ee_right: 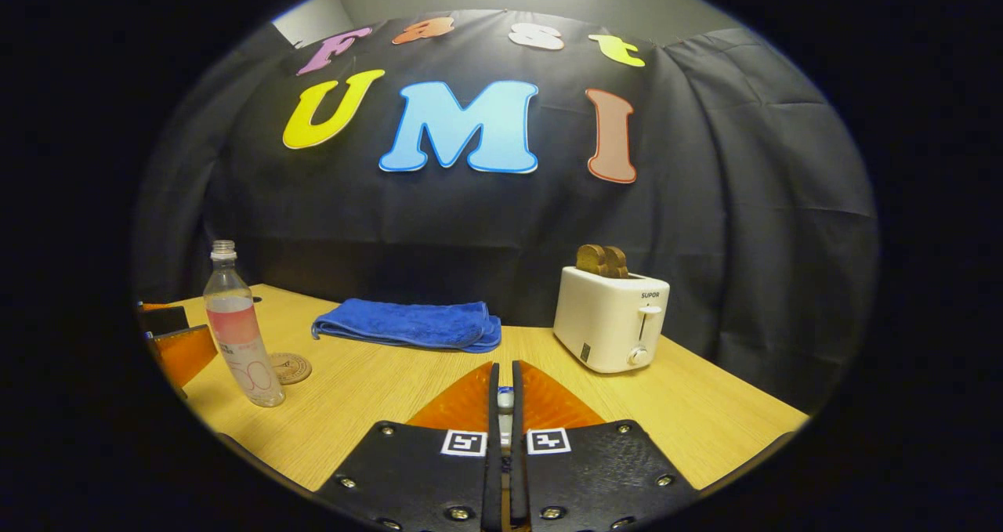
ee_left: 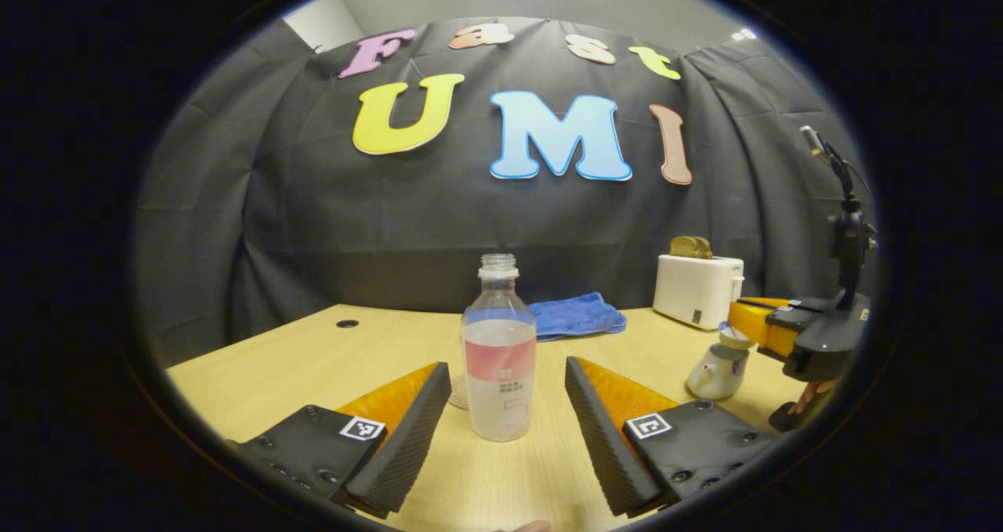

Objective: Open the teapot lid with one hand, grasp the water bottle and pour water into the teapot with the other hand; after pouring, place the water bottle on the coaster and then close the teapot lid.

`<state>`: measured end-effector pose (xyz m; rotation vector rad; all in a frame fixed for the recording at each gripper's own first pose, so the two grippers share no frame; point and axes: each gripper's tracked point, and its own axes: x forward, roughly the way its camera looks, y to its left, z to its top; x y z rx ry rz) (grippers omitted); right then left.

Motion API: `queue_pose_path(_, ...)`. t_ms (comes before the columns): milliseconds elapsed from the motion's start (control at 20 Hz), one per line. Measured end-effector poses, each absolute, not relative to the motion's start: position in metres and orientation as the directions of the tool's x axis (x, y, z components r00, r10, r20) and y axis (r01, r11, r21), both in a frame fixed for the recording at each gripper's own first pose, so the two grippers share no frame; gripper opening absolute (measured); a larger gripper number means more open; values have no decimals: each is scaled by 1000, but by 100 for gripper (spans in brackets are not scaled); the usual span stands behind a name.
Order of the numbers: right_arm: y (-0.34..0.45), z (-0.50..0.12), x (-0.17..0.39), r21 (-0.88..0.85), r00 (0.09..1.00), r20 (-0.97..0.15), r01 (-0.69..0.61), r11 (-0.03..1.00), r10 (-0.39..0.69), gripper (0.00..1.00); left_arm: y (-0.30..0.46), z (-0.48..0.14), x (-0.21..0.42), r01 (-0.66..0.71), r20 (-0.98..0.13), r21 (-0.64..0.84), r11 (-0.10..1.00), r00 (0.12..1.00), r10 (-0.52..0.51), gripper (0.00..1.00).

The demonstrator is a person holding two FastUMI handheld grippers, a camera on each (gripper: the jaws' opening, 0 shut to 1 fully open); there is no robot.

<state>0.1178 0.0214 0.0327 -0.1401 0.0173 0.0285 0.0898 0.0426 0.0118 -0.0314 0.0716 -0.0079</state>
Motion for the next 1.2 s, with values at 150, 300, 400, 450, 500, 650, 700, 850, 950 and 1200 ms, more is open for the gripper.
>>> queue_pose_path(150,33,35,104,-181,998,-2,-60,982,61,5,44,11,103,4,-71,-26,1000,997,-6,99)
queue_pose_path(300,42,39,88,-173,997,17,-76,982,80,5,45,4,116,-2,-85,-4,1000,996,2,99)
queue_pose_path(400,50,38,79,-188,995,22,-93,978,99,5,46,0,125,-1,-94,-5,1000,996,0,99)
queue_pose_path(450,52,37,77,-186,994,18,-101,977,106,5,48,0,128,-6,-94,-7,1000,996,5,99)
queue_pose_path(500,53,36,74,-180,994,15,-108,978,113,5,52,1,134,-16,-89,-11,1000,996,15,99)
queue_pose_path(650,51,32,70,-166,993,6,-114,980,116,5,56,5,160,-13,-84,-11,1000,996,13,99)
queue_pose_path(700,49,32,67,-161,993,5,-115,980,117,5,61,1,169,-25,-96,-27,999,995,23,99)
queue_pose_path(850,45,32,59,-150,993,7,-116,982,119,5,60,-5,176,-11,-108,-81,997,994,3,100)
queue_pose_path(950,45,32,51,-139,991,2,-129,982,130,5,61,-4,172,-15,-115,-55,998,993,9,88)
queue_pose_path(1200,41,45,7,-109,987,24,-156,982,160,5,55,-4,167,-12,-133,-21,1000,991,9,87)
